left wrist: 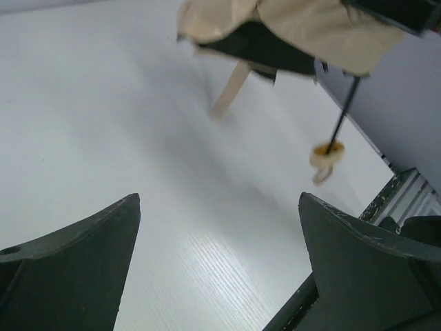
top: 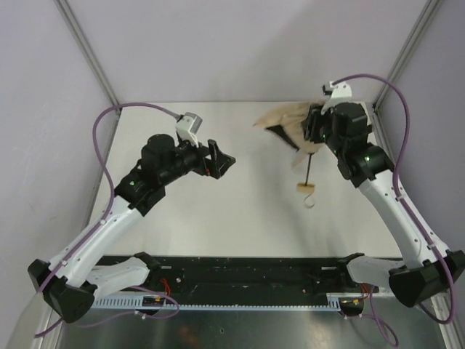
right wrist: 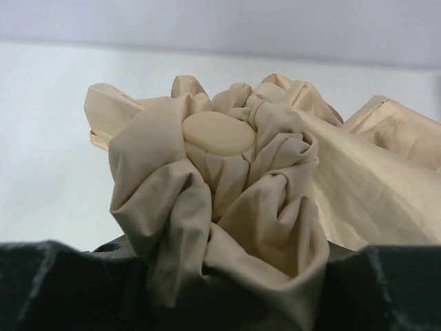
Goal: Put away the umbrella
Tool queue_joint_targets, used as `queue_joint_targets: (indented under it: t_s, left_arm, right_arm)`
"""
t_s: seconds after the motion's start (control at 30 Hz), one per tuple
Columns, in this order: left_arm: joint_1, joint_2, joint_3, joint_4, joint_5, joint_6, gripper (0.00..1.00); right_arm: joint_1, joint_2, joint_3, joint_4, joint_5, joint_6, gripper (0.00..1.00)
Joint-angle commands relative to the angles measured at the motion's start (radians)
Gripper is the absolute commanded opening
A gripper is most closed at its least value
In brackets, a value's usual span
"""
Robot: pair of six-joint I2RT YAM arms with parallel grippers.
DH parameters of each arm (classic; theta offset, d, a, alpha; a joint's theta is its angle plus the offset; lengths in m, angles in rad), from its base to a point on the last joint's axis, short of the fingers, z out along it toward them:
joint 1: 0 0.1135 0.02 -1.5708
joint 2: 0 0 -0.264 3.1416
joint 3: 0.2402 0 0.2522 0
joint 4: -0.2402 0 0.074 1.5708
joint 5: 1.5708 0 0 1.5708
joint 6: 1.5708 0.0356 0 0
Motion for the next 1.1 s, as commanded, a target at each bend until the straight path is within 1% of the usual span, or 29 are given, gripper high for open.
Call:
queue_joint_targets:
  t_s: [0.0, 0.07, 0.13, 0.23, 0.3, 0.4, 0.5, 0.57, 0.6, 0.77, 0.87, 0.97, 1.07]
  left_arm:
    - [0.005, -0.055, 0.026, 0.000, -0.019, 0.006, 0.99]
    - [0.006, -0.078, 0.002, 0.000, -0.016, -0.008, 0.99]
    - [0.007, -0.101, -0.027, 0.001, -0.024, -0.019, 0.99]
    - [0.010, -0.142, -0.065, 0.001, -0.056, -0.035, 0.99]
    - [0.015, -0.173, -0.091, 0.000, -0.084, -0.056, 0.99]
    - [0.025, -0.219, -0.139, 0.001, -0.143, -0.099, 1.00]
    - [0.033, -0.263, -0.201, 0.001, -0.227, -0.161, 0.99]
    - [0.039, -0.291, -0.253, 0.001, -0.262, -0.211, 0.99]
    - [0.041, -0.304, -0.282, 0.000, -0.273, -0.242, 0.99]
    - [0.048, -0.352, -0.429, -0.001, -0.283, -0.394, 0.99]
    - [0.052, -0.374, -0.484, -0.012, -0.300, -0.442, 0.98]
    - [0.056, -0.397, -0.512, -0.021, -0.325, -0.472, 0.97]
    - [0.057, -0.401, -0.517, -0.025, -0.327, -0.445, 0.94]
  right_arm:
    - [-0.017, 0.091, 0.170, 0.195, 0.609, -0.349, 0.00]
    - [-0.018, 0.141, 0.193, 0.353, 0.715, -0.541, 0.00]
    - [-0.004, 0.195, 0.202, 0.500, 0.749, -0.727, 0.00]
    - [0.060, 0.311, 0.209, 0.629, 0.798, -0.949, 0.00]
    - [0.114, 0.399, 0.193, 0.687, 0.842, -1.052, 0.00]
    - [0.192, 0.534, 0.137, 0.751, 0.875, -1.113, 0.00]
    - [0.285, 0.662, 0.099, 0.722, 0.884, -1.070, 0.00]
    - [0.362, 0.742, 0.081, 0.659, 0.855, -1.028, 0.00]
    - [0.405, 0.774, 0.072, 0.603, 0.817, -1.004, 0.00]
    - [0.541, 0.850, 0.043, 0.322, 0.562, -0.797, 0.00]
    - [0.589, 0.899, 0.043, 0.181, 0.423, -0.723, 0.00]
    - [0.600, 0.943, 0.044, 0.051, 0.248, -0.671, 0.00]
    - [0.579, 0.983, 0.056, -0.065, 0.078, -0.600, 0.00]
